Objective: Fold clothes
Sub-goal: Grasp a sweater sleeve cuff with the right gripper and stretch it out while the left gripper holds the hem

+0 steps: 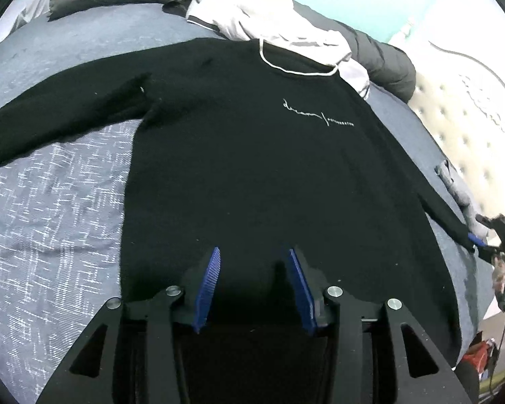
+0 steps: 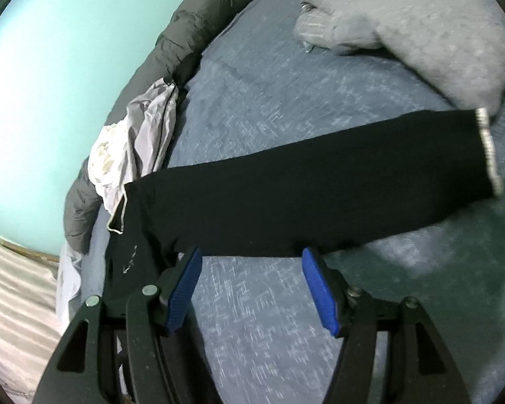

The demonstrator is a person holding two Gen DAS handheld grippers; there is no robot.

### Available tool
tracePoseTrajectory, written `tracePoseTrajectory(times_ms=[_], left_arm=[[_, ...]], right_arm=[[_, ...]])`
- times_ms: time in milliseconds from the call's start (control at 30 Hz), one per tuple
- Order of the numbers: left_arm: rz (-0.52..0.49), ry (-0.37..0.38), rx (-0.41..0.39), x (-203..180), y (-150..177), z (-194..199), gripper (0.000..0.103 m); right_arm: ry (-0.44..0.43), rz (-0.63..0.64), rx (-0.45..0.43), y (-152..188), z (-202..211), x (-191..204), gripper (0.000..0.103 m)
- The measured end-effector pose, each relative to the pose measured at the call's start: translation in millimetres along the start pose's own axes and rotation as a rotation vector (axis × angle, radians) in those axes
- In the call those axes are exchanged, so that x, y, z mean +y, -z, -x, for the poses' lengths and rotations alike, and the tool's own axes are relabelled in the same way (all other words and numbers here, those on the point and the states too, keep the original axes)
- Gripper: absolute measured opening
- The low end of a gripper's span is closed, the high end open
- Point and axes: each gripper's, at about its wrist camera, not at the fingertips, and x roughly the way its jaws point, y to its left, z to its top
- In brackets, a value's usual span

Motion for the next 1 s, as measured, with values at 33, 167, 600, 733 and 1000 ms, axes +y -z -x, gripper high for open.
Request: tracePoseTrajectory(times_ms=[33,167,600,733,1000], left_arm=[[0.0,0.004,0.004,-0.3,0.3,-1.3,0.046],[-0.02,-0.001,0.002,-3.0,-1.5,-1.9,0.046],[-0.036,-0.004,0.011,-10.8,-4.2,-11.7,0.047],[-0.032,-0.006,0.015,-10.8,-4.9,-14.4,0.047],[-0.038,-0.009,0.019,-11.5,-6.3,-18.9,0.047]], right_arm=[[0.019,0.006,-0.013,-0.8,-0.1,-0.2,0.063],[0.162,0.071,-0.113,-9.2,22.2,-12.0,0.063],[0.283,-0.045,-0.145,-34.2,40.9,-94.8,0.063],[0.311,-0.007,-0.131,-38.8,28.7,-94.4,0.062],[0.367,0.188,-0.181,-32.6,39.6,-57.6,0.011]])
